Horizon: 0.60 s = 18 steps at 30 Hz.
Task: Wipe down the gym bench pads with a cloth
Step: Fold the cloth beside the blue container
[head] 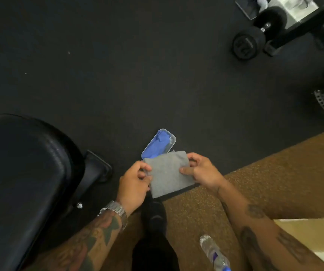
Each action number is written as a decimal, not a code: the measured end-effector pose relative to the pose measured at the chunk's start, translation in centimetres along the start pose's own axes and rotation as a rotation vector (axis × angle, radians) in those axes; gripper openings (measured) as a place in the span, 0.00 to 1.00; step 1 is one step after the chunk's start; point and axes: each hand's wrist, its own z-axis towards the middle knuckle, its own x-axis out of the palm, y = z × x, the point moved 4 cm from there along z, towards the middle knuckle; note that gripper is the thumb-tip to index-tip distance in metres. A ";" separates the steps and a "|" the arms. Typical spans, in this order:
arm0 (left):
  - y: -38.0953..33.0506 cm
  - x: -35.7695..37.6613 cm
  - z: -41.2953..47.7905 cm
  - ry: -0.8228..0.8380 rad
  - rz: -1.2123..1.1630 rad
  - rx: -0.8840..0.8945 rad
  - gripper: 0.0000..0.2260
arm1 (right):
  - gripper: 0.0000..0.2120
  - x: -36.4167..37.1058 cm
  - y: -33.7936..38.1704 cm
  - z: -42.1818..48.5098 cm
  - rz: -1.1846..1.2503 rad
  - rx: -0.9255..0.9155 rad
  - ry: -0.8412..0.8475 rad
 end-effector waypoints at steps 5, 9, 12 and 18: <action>4.7 3.7 7.1 -0.127 -0.150 -0.079 0.10 | 0.11 -0.1 -0.3 11.3 -0.394 -0.113 -0.013; 7.7 6.1 12.2 -0.158 -0.384 -0.143 0.12 | 0.14 1.7 0.4 18.6 -0.546 -0.233 -0.089; 9.2 7.0 15.3 -0.132 -0.518 -0.234 0.11 | 0.17 3.4 -0.2 22.8 -0.687 -0.247 -0.071; 11.6 8.1 18.9 0.140 -0.450 -0.371 0.19 | 0.21 4.7 -3.1 26.1 -1.027 -0.196 -0.103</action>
